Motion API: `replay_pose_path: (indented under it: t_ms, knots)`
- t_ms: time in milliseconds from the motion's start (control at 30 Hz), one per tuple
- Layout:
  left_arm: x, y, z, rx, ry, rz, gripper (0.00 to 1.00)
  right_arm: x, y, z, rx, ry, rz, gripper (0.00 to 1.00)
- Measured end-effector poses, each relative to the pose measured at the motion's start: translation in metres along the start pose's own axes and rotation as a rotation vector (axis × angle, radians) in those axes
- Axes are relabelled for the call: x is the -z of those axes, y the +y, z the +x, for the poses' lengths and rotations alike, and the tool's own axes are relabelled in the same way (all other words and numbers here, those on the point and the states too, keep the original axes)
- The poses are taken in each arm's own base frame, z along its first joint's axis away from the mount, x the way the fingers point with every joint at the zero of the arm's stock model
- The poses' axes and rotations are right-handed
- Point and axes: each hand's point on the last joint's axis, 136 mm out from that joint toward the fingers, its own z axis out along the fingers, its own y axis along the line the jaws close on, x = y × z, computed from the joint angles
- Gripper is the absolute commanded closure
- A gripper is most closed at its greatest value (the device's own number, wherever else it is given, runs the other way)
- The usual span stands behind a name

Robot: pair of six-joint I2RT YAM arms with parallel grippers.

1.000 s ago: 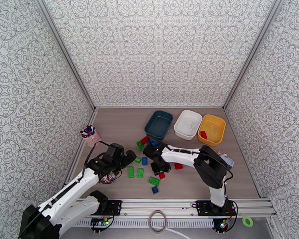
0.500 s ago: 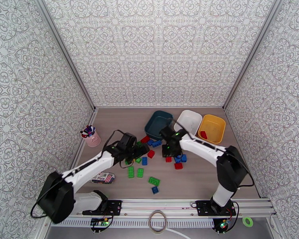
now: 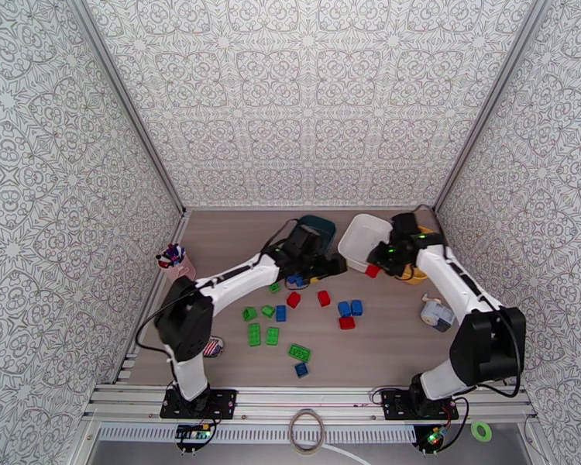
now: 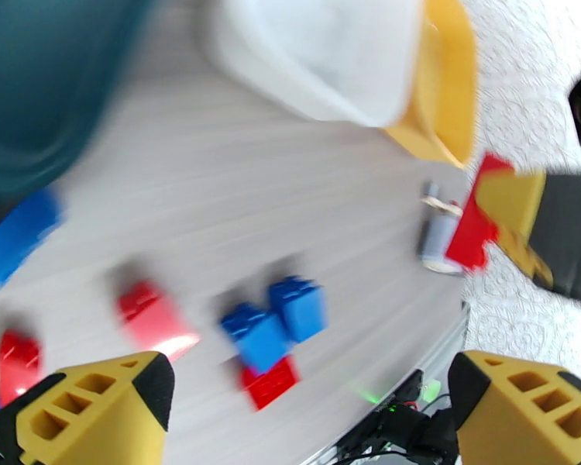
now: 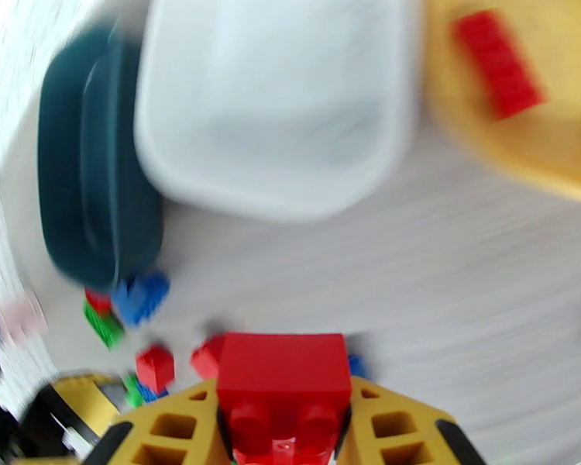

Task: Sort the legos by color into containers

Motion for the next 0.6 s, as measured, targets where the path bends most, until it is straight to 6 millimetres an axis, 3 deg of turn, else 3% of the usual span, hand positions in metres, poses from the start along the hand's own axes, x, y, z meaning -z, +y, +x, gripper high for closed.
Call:
replay_pose_path:
  t_ms: [167, 400, 600]
  knots:
    - [-0.021, -0.043, 0.001, -0.133, 0.055, 0.027, 0.01, 0.014, -0.044, -0.039, -0.161, -0.067, 0.013, 0.79]
    - [-0.041, -0.091, 0.015, -0.324, 0.116, 0.034, 0.01, 0.017, -0.082, -0.072, -0.297, -0.103, 0.022, 0.78]
    - [-0.047, -0.100, 0.035, -0.410, 0.155, 0.004, 0.01, 0.005, -0.102, -0.093, -0.357, -0.093, 0.043, 0.69]
